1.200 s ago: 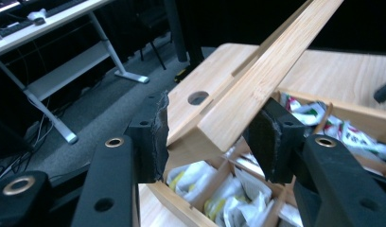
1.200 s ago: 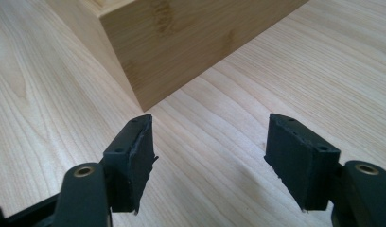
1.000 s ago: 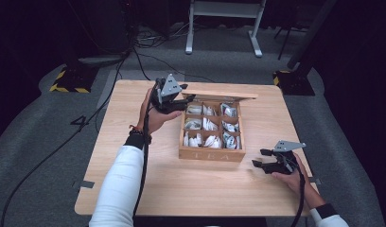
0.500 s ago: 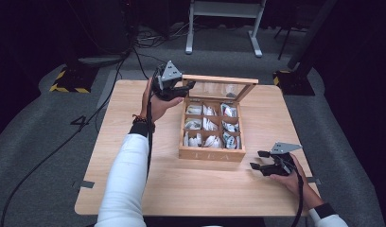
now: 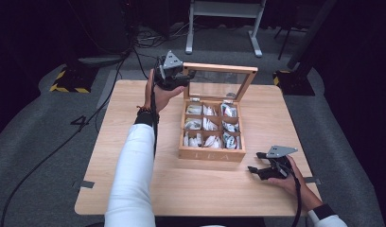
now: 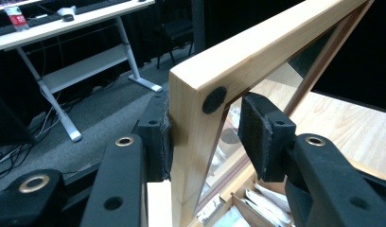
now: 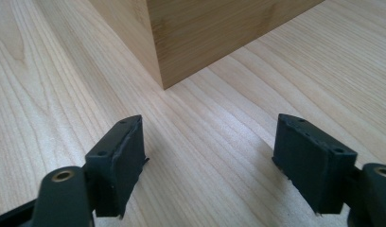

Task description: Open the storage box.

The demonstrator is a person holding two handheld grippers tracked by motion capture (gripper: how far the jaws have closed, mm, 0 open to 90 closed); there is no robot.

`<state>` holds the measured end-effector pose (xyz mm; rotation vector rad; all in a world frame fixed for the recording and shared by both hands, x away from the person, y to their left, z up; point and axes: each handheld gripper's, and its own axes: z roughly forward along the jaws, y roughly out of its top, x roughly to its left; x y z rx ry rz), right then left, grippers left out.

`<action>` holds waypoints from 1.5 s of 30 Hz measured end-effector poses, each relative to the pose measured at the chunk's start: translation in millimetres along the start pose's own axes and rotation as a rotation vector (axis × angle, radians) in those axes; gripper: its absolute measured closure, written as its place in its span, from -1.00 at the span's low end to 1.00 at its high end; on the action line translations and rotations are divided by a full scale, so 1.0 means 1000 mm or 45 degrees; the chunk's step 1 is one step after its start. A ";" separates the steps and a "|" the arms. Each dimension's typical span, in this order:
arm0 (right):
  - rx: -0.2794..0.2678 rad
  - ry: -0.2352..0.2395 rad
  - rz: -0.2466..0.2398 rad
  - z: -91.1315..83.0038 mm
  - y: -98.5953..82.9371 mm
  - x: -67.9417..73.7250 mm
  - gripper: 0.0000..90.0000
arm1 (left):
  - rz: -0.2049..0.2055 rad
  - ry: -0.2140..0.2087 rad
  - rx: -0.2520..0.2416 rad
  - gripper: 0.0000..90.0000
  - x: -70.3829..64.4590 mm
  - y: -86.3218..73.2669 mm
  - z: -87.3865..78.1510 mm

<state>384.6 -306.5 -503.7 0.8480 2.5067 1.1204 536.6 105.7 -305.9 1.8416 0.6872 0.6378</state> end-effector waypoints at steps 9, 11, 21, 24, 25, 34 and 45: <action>0.004 0.012 -0.011 0.001 0.000 0.000 -0.49 | -0.034 0.033 -0.001 0.25 0.010 0.005 0.012; 0.005 0.012 -0.010 0.001 0.000 0.000 -0.49 | -0.034 0.037 -0.002 0.25 0.010 0.005 0.013; 0.005 0.013 -0.010 0.001 0.000 0.000 -0.50 | -0.065 0.049 -0.004 0.25 0.018 0.008 0.021; 0.004 0.014 -0.008 0.001 0.000 0.000 -0.50 | -0.065 0.057 -0.002 0.25 0.021 0.008 0.025; 0.004 0.014 -0.008 0.001 0.000 0.000 -0.50 | -0.065 0.057 -0.002 0.25 0.021 0.008 0.025; 0.004 0.013 -0.008 0.000 0.000 0.000 -0.50 | -0.092 0.087 0.015 0.29 0.031 0.007 0.037; 0.005 0.012 -0.006 0.000 0.000 0.000 -0.50 | -0.129 0.121 0.042 0.32 0.035 -0.001 0.049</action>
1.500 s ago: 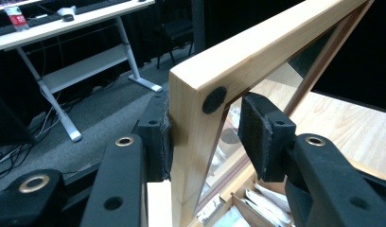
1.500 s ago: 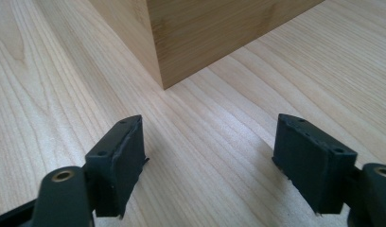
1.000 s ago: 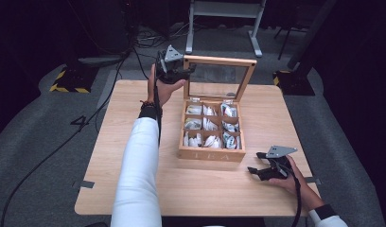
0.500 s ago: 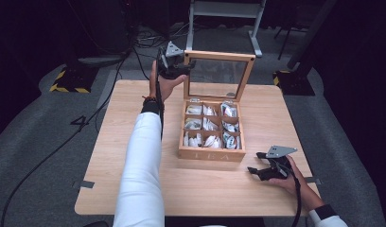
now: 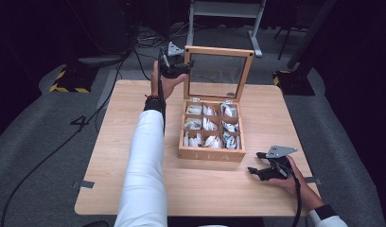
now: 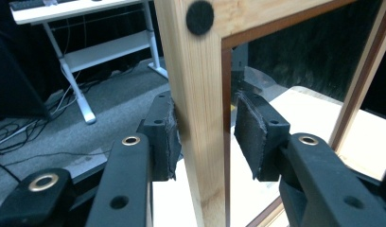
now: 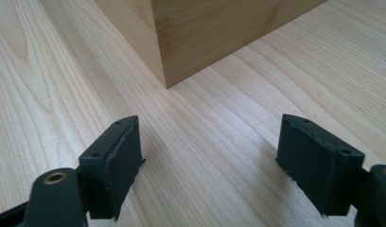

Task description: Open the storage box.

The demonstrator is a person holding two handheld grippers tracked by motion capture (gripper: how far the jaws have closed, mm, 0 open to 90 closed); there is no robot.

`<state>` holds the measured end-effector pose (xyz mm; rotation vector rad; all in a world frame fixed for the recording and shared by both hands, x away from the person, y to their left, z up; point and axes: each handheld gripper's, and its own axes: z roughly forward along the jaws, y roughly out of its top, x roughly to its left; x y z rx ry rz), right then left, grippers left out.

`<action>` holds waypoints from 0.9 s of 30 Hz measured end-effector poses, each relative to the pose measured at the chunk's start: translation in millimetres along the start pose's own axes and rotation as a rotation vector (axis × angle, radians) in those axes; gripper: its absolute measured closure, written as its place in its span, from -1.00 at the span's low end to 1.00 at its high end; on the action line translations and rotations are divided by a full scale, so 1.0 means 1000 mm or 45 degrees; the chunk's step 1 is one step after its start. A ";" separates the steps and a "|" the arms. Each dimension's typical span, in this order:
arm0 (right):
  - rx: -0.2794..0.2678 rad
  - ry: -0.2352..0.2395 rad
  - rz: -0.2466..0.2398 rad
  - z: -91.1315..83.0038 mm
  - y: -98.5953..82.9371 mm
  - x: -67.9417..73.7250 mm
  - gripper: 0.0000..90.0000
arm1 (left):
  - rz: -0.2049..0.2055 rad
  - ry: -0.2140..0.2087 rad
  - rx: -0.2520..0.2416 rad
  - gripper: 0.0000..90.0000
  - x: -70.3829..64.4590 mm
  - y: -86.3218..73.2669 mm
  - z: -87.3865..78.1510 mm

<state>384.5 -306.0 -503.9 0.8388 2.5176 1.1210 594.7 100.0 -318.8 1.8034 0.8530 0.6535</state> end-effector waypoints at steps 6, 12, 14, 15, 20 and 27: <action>0.000 0.000 0.001 0.000 0.000 0.000 -0.50 | 0.023 0.040 0.060 0.32 -0.001 -0.003 0.008; 0.000 -0.001 0.001 0.000 0.000 0.000 -0.51 | 0.025 0.062 0.101 0.30 -0.001 -0.009 0.016; 0.000 -0.002 0.001 0.000 0.000 0.000 -0.52 | 0.030 0.068 0.111 0.27 -0.002 -0.012 0.019; 0.000 -0.002 0.001 0.000 0.000 0.000 -0.52 | 0.024 0.065 0.110 0.27 -0.002 -0.014 0.020; 0.002 -0.009 0.003 0.001 0.000 0.000 -0.53 | 0.026 0.066 0.133 0.18 -0.004 -0.026 0.026; 0.004 -0.008 0.002 0.001 0.000 0.000 -0.53 | 0.034 0.088 0.233 0.14 -0.009 -0.049 0.039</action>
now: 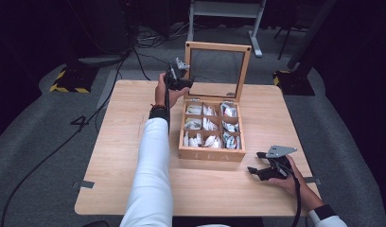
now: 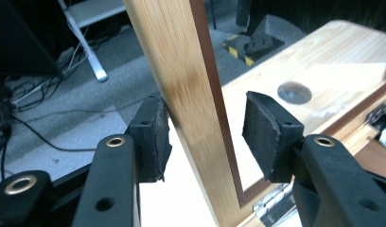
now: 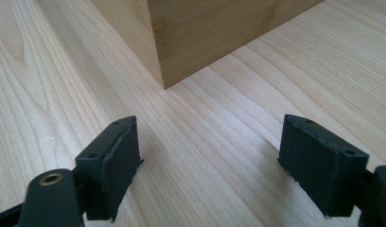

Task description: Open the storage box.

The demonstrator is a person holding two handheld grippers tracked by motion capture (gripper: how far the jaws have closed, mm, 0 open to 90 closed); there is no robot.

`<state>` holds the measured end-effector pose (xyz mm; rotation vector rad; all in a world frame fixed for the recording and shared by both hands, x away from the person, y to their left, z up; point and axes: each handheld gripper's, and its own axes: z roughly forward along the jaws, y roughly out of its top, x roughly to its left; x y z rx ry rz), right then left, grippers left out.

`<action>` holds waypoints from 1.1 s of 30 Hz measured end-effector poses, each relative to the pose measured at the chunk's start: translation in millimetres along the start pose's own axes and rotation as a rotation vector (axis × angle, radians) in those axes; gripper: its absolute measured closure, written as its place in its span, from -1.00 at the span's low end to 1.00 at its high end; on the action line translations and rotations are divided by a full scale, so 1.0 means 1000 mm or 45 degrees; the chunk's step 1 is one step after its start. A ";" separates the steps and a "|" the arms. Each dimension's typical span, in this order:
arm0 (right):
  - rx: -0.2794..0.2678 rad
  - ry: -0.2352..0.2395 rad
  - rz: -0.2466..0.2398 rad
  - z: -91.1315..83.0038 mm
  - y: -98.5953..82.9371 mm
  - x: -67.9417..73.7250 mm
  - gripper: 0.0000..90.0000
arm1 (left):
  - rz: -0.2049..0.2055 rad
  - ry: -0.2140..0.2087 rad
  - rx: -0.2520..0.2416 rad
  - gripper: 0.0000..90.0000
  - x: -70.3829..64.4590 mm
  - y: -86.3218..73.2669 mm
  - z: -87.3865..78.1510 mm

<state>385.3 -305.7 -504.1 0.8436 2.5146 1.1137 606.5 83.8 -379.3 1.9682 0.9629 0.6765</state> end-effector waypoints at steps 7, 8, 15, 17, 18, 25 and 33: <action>0.000 -0.003 0.000 0.000 0.000 0.000 -0.53 | 0.010 -0.015 0.047 0.13 -0.002 -0.012 0.007; 0.000 -0.003 0.000 0.000 0.000 0.000 -0.54 | 0.006 -0.021 0.047 0.13 -0.002 -0.014 0.008; 0.000 -0.003 0.001 0.000 0.000 0.000 -0.54 | 0.030 -0.039 0.117 0.14 -0.004 -0.023 0.012; 0.000 -0.003 0.001 0.000 0.000 0.000 -0.54 | 0.032 -0.049 0.145 0.14 -0.005 -0.028 0.014; 0.000 -0.003 0.001 0.000 0.000 0.000 -0.53 | 0.035 -0.051 0.154 0.13 -0.006 -0.029 0.014; 0.000 -0.002 0.001 0.000 0.000 0.000 -0.53 | 0.004 -0.072 0.196 -0.17 -0.005 -0.035 0.013; 0.000 -0.002 0.000 0.000 0.000 0.000 -0.54 | -0.009 -0.061 0.227 -0.55 -0.004 -0.031 -0.004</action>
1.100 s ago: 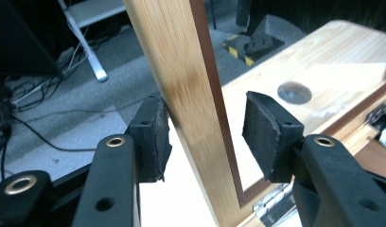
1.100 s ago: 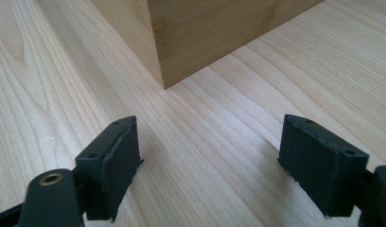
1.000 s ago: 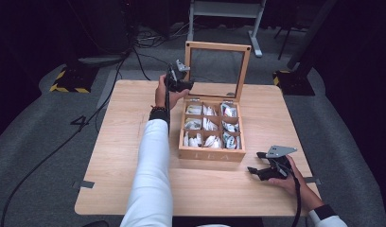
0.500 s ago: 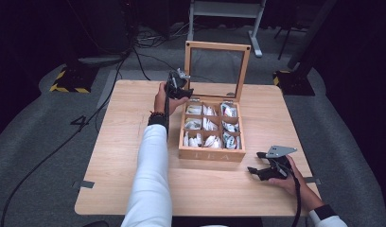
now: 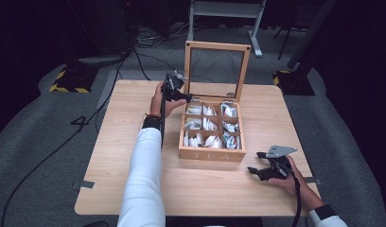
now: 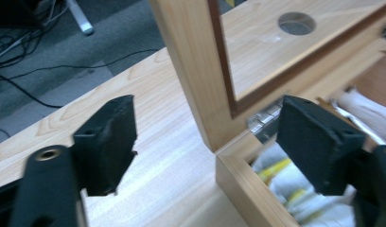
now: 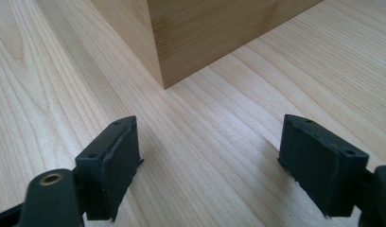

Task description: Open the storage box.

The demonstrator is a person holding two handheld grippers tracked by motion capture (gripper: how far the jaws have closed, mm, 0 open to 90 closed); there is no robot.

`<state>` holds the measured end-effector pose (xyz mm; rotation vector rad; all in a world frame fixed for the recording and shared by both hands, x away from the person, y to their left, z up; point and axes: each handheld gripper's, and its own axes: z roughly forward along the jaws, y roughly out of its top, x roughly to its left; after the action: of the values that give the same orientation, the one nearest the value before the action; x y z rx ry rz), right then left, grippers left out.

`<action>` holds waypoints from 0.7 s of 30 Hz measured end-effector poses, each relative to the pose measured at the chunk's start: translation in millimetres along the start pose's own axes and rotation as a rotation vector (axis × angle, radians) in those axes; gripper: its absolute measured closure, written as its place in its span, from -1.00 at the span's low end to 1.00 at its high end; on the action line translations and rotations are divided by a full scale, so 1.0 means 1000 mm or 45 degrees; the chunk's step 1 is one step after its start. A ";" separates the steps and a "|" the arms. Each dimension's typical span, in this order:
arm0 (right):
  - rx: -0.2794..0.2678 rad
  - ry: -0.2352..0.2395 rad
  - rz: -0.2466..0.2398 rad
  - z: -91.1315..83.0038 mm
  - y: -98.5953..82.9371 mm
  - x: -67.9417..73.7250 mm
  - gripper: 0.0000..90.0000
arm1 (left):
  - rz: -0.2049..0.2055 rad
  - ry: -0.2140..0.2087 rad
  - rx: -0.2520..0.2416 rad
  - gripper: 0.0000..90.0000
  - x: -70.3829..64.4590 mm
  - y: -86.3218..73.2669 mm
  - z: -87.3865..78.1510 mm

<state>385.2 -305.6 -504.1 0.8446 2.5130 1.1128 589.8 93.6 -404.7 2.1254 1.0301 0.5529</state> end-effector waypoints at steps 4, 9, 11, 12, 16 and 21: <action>0.000 0.000 0.001 0.000 0.000 0.000 -0.54 | 0.058 -0.002 -0.002 -0.60 -0.006 0.001 -0.016; 0.000 0.000 0.000 0.000 0.000 0.000 -0.54 | 0.146 -0.002 -0.015 -0.61 -0.015 0.000 -0.041; 0.000 -0.002 0.000 0.000 0.000 0.000 -0.54 | 0.165 -0.001 -0.022 -0.61 -0.018 -0.003 -0.050; 0.000 -0.001 0.000 0.000 0.000 0.000 -0.54 | 0.165 -0.001 -0.022 -0.61 -0.018 -0.003 -0.050; 0.000 -0.004 0.002 0.000 0.000 0.000 -0.53 | 0.222 0.018 0.009 -0.61 -0.022 -0.013 -0.063; 0.002 -0.011 0.010 -0.001 0.000 0.001 -0.53 | 0.240 0.037 0.020 -0.61 -0.023 -0.035 -0.077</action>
<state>384.0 -305.5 -503.9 0.8582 2.5058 1.1076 509.9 121.2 -381.6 2.2481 0.8570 0.6693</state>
